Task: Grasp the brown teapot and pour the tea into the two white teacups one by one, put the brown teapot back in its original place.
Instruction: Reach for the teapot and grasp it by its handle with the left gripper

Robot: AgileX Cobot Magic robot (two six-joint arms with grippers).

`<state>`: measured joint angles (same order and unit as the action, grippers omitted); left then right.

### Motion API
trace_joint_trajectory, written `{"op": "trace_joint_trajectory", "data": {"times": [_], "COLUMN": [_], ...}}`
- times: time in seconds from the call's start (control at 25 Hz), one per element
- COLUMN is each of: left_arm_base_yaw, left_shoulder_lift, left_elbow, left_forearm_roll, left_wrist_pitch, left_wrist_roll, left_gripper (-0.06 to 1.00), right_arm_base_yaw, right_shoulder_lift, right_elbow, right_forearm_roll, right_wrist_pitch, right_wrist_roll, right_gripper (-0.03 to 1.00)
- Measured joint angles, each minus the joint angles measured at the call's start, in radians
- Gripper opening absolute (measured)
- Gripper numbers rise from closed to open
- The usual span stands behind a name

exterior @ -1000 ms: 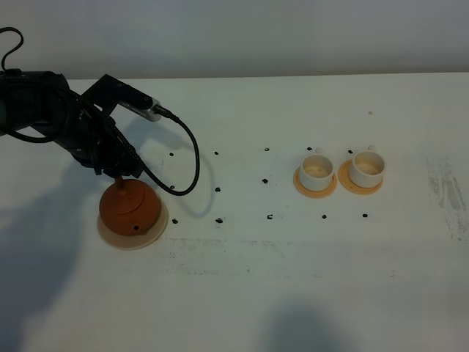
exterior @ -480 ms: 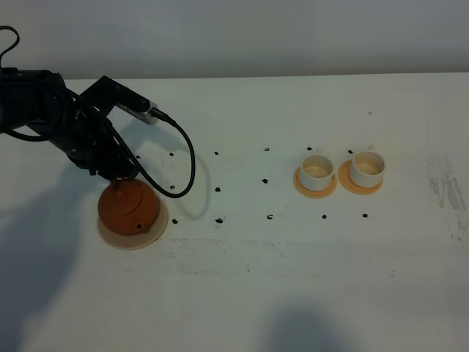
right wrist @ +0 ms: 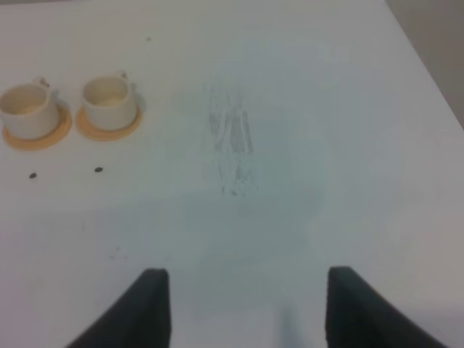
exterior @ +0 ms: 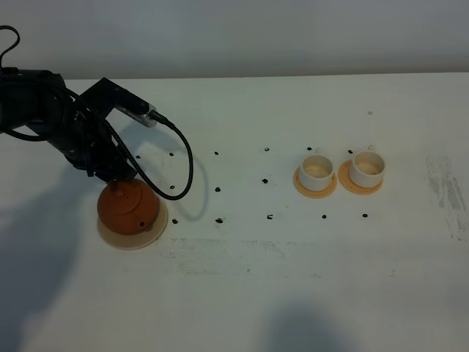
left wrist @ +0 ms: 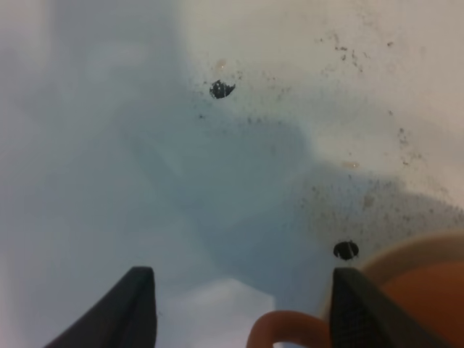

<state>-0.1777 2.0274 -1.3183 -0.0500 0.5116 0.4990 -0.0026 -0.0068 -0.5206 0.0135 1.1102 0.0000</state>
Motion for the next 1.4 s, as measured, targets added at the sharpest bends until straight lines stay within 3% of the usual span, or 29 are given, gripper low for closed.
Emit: {"op": "trace_joint_trajectory", "data": {"times": [0.36, 0.8, 1.4], "left_arm_base_yaw": [0.0, -0.002, 0.031], "left_shoulder_lift": [0.0, 0.0, 0.0], "left_elbow": [-0.014, -0.014, -0.015], "left_forearm_roll": [0.002, 0.01, 0.035], "left_wrist_pitch": [0.005, -0.079, -0.024], "left_wrist_roll": [0.001, 0.006, 0.004], "left_gripper": [0.51, 0.51, 0.51], "right_arm_base_yaw": [0.0, 0.0, 0.0], "right_shoulder_lift": [0.0, 0.0, 0.0], "right_elbow": [0.0, 0.0, 0.0], "right_forearm_roll": [0.0, 0.0, 0.0], "right_wrist_pitch": [0.0, 0.0, 0.0], "right_wrist_roll": [0.0, 0.0, 0.0], "right_gripper": [0.46, 0.46, 0.46]}}
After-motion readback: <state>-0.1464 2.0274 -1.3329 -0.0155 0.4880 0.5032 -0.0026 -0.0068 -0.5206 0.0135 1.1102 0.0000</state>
